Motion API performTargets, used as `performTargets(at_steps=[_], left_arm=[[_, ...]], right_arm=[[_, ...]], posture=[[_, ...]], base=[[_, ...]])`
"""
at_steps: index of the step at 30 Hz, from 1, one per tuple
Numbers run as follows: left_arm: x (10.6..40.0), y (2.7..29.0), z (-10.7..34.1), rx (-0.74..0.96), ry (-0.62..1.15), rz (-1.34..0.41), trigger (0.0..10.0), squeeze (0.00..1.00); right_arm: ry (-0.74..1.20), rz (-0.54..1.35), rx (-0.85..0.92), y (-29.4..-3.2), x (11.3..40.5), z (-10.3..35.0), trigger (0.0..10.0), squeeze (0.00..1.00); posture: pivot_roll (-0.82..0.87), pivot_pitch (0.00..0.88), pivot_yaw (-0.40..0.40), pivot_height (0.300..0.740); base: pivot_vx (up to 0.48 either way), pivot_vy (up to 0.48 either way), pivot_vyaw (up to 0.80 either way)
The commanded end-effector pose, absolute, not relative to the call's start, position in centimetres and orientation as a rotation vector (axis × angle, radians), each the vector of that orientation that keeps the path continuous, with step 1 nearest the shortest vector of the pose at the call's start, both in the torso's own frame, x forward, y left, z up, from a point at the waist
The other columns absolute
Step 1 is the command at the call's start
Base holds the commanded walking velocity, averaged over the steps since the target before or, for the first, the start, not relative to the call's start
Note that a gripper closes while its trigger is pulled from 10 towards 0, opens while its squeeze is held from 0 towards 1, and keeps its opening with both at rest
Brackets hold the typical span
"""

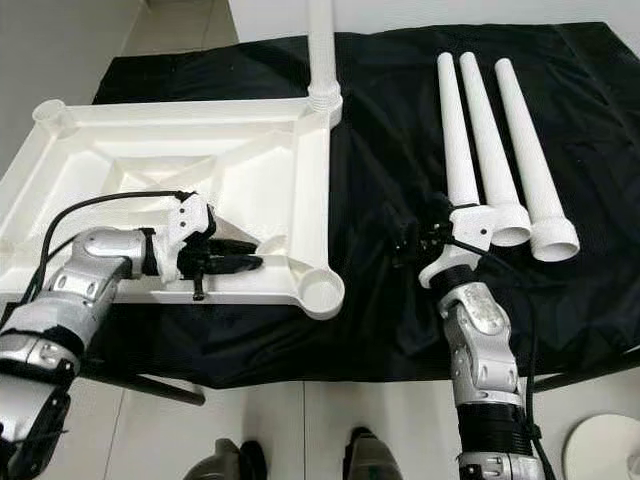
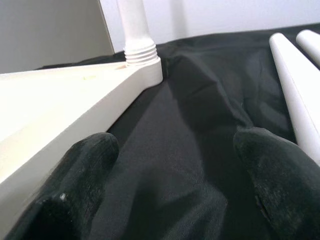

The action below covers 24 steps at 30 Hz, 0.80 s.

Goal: Building children table

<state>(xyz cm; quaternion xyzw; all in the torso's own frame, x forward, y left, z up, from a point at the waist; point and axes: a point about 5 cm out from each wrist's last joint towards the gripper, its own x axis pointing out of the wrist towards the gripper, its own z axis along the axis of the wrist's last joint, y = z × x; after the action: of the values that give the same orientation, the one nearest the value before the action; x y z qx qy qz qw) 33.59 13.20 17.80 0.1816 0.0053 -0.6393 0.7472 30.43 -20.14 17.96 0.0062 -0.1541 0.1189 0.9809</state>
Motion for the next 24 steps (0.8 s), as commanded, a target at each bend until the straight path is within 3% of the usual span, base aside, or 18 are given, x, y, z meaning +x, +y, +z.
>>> performTargets(at_steps=[1,10,12,16,20,24], left_arm=[[33.0,12.8,18.7,0.409,-0.04,-1.408,10.0,0.0],[33.6,14.3,22.7,0.391,-0.183,-1.176,10.0,0.0],[34.1,16.1,24.9,0.284,-0.253,-1.021,10.0,0.0],[34.1,16.8,25.6,0.237,-0.265,-0.971,10.0,0.0],[32.8,19.5,26.9,0.171,-0.311,-0.7,10.0,0.0],[31.9,20.0,27.1,0.135,-0.331,-0.619,10.0,0.0]], right_arm=[[-0.29,0.238,0.022,-20.0,30.5,17.4,10.0,0.0],[-0.301,0.239,0.031,-19.6,30.9,17.4,10.0,0.0],[-0.313,0.242,0.039,-19.3,31.1,17.5,10.0,0.0],[-0.319,0.241,0.043,-19.2,31.1,17.6,10.0,0.0],[-0.345,0.237,0.063,-18.5,31.6,18.0,10.0,0.0],[-0.348,0.234,0.068,-18.5,31.8,18.0,10.0,0.0]], posture=[[-0.09,0.195,0.125,0.74],[-0.08,0.178,0.13,0.74],[-0.08,0.167,0.13,0.74],[-0.08,0.167,0.13,0.74],[-0.06,0.136,0.116,0.74],[-0.06,0.125,0.11,0.74]], base=[[0.0,0.0,0.0],[0.0,0.0,0.0],[0.0,0.0,0.0],[0.0,0.0,0.0],[0.0,0.0,0.0],[0.0,0.0,0.0]])
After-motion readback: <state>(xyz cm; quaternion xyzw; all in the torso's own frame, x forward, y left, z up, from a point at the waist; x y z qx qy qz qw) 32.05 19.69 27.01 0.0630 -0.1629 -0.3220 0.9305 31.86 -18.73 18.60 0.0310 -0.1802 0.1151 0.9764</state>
